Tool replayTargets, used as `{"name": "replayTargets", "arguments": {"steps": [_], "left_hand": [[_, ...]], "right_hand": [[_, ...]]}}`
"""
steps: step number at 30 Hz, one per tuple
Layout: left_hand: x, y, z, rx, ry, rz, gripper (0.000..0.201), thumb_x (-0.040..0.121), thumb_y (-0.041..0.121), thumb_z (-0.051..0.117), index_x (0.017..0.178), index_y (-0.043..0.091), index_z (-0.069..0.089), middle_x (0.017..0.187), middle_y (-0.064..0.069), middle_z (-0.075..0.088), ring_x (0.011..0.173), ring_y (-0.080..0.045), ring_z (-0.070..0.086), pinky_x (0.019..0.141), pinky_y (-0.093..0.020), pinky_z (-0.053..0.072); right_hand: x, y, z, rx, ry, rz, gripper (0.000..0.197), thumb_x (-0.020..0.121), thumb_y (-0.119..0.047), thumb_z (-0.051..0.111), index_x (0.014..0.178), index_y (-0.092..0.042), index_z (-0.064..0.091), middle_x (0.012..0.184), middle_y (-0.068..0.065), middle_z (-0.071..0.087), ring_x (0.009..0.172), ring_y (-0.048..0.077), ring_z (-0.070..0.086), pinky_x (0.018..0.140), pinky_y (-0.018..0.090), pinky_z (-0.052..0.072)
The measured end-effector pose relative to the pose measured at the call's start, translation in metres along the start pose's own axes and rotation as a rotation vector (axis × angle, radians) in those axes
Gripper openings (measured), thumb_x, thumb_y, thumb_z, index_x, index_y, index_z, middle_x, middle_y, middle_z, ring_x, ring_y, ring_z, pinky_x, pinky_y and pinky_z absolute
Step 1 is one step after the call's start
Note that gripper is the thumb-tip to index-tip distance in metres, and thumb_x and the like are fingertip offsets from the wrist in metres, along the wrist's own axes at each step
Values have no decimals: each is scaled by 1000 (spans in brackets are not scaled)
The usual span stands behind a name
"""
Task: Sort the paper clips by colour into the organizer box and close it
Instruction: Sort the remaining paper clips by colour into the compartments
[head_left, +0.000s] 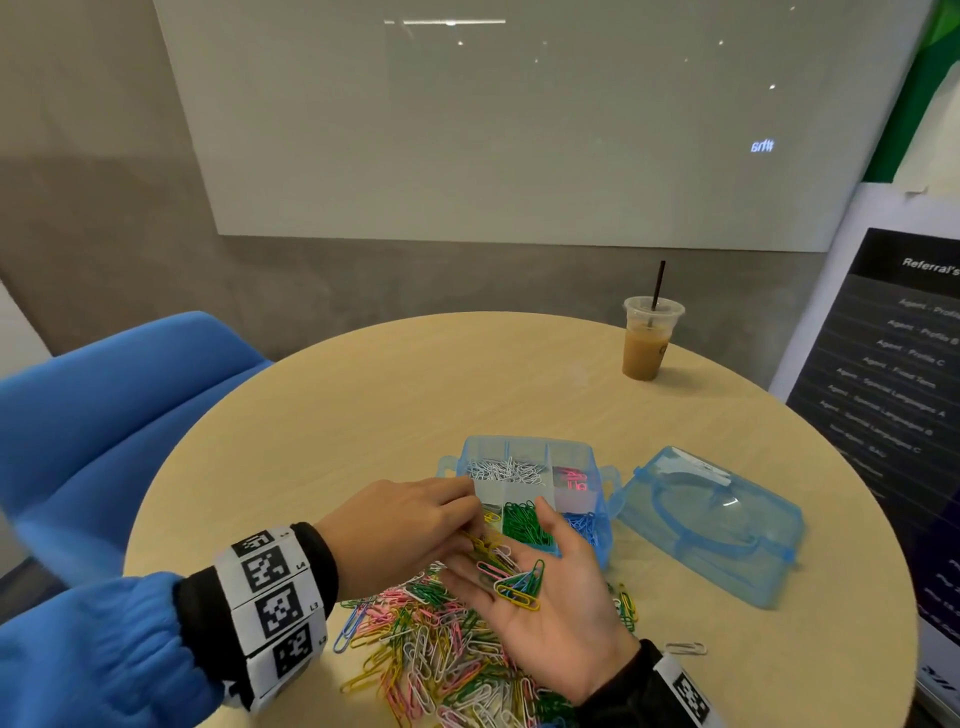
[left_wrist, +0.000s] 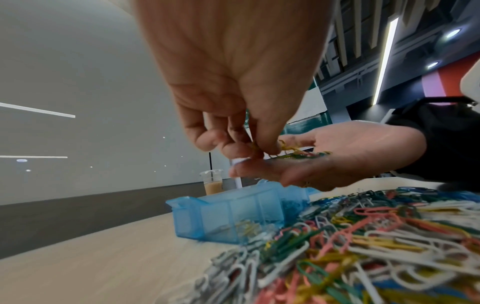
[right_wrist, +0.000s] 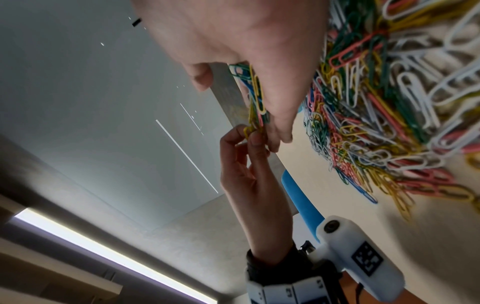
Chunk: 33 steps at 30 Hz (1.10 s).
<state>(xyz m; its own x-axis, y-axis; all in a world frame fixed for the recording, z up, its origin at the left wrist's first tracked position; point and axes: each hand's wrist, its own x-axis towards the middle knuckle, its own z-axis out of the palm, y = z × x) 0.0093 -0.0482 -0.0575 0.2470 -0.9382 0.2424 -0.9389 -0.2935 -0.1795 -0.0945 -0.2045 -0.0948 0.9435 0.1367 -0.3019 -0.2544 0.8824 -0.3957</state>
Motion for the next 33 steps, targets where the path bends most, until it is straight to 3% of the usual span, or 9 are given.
{"name": "replayTargets", "arguments": {"steps": [6, 9, 13, 18, 23, 25, 27, 30, 33], "left_hand": [[1, -9, -10, 44, -5, 7, 14, 94, 41, 32, 93, 33, 43, 87, 15, 58, 67, -7, 56, 40, -25, 45], [4, -8, -17, -50, -119, -46, 37, 94, 50, 15, 104, 30, 45, 104, 11, 57, 83, -17, 58, 61, -35, 50], [12, -17, -24, -215, -74, -170, 17, 103, 35, 40, 106, 24, 52, 101, 14, 54, 78, -6, 44, 67, -22, 36], [25, -32, -23, -244, -94, -313, 12, 101, 32, 46, 101, 23, 55, 98, 11, 62, 79, -10, 53, 71, -27, 43], [34, -31, -13, -256, -210, -380, 21, 98, 38, 53, 103, 21, 63, 101, 7, 67, 83, -11, 59, 72, -25, 45], [36, -29, -11, -355, -214, -385, 25, 95, 38, 57, 106, 18, 67, 103, 6, 69, 85, -10, 62, 76, -22, 48], [38, -26, -11, -407, -181, -366, 25, 95, 37, 57, 109, 19, 68, 106, 6, 70, 85, -7, 62, 75, -17, 47], [36, -19, -14, -469, -102, -238, 18, 96, 32, 58, 106, 22, 68, 105, 9, 66, 83, -2, 59, 67, -3, 38], [32, -12, -18, -501, -80, -107, 10, 95, 28, 61, 99, 26, 69, 101, 13, 62, 83, 0, 57, 65, -1, 33]], "right_hand": [[-2, -4, 2, -24, 29, -26, 70, 91, -46, 45, 121, 16, 57, 125, 32, 57, 110, 39, 56, 116, 47, 29], [-2, -4, 4, -30, 43, -16, 70, 95, -47, 41, 125, 15, 54, 124, 35, 58, 120, 42, 56, 117, 48, 27], [-1, -5, 4, -43, 42, -17, 72, 96, -48, 39, 123, 16, 55, 126, 33, 57, 120, 43, 56, 116, 46, 29], [-2, -5, 6, -48, 46, -5, 72, 97, -49, 38, 126, 16, 51, 125, 35, 57, 116, 45, 58, 110, 48, 36], [0, -5, 6, -42, 33, 2, 72, 95, -48, 39, 129, 15, 48, 125, 34, 57, 115, 45, 59, 92, 53, 48], [0, -6, 5, -38, 33, -6, 72, 92, -46, 41, 128, 15, 49, 125, 35, 57, 114, 45, 59, 90, 56, 47], [0, -6, 4, -45, 45, -16, 72, 94, -47, 40, 128, 16, 49, 125, 35, 57, 114, 45, 59, 100, 51, 46], [-3, -7, 3, -27, 63, -24, 73, 94, -48, 42, 123, 18, 54, 126, 35, 56, 116, 46, 58, 113, 48, 32], [-4, -8, 4, 4, 56, -40, 71, 93, -48, 44, 112, 17, 62, 124, 34, 58, 113, 45, 60, 115, 48, 29]]}}
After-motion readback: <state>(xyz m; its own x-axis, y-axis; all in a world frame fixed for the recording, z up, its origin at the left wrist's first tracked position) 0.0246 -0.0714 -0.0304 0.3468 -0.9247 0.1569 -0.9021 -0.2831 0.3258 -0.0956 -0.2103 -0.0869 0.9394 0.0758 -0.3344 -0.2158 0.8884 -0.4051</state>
